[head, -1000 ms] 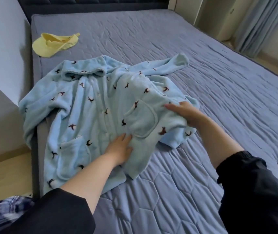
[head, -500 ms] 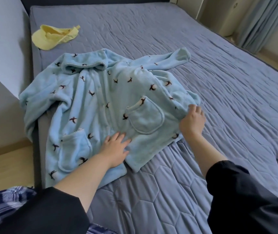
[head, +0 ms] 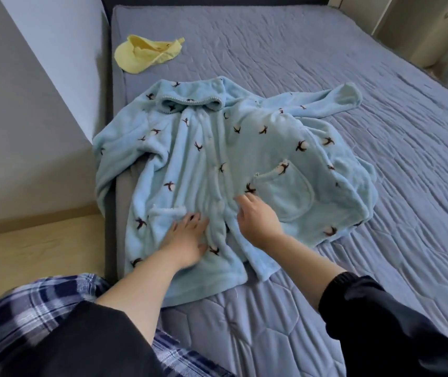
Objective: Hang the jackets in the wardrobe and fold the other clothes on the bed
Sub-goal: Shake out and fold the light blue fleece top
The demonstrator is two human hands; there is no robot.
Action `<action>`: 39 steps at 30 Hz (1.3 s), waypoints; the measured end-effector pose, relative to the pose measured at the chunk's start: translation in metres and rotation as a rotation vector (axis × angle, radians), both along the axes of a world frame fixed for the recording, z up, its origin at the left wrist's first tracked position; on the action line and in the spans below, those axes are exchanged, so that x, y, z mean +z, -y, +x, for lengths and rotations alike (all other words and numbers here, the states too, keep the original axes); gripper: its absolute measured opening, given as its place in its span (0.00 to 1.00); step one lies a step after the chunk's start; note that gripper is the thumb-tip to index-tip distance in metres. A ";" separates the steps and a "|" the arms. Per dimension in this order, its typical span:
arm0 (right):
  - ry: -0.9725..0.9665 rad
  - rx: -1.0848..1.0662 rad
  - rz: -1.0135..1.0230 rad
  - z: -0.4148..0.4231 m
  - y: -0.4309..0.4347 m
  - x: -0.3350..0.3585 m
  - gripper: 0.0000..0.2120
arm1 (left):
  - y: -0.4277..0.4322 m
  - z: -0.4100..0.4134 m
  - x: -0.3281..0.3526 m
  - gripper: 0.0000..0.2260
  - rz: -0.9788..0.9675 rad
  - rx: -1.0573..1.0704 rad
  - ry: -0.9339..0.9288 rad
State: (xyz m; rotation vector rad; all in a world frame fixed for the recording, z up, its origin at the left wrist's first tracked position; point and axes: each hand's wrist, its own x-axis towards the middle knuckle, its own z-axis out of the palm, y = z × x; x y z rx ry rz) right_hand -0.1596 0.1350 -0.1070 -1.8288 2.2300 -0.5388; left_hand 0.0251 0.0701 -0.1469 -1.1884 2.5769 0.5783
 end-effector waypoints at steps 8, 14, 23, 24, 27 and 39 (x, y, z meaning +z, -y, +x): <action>0.396 -0.195 0.469 0.021 0.028 -0.012 0.10 | 0.014 0.009 0.012 0.21 -0.332 0.242 -0.161; 0.633 -0.365 0.568 0.031 0.013 0.005 0.18 | 0.016 0.014 0.016 0.27 -0.068 0.372 0.077; 0.915 -0.446 0.548 0.023 -0.005 0.018 0.13 | 0.017 0.024 0.011 0.28 -0.086 0.368 -0.003; 0.682 -0.439 0.565 0.019 -0.011 0.016 0.13 | 0.016 0.024 0.010 0.28 -0.087 0.364 -0.003; 0.283 -0.364 0.648 0.016 -0.026 0.002 0.21 | 0.012 0.024 0.008 0.28 -0.112 0.353 0.030; -0.546 -0.020 0.515 0.055 0.017 -0.001 0.23 | 0.033 0.032 0.015 0.24 -0.052 0.545 -0.044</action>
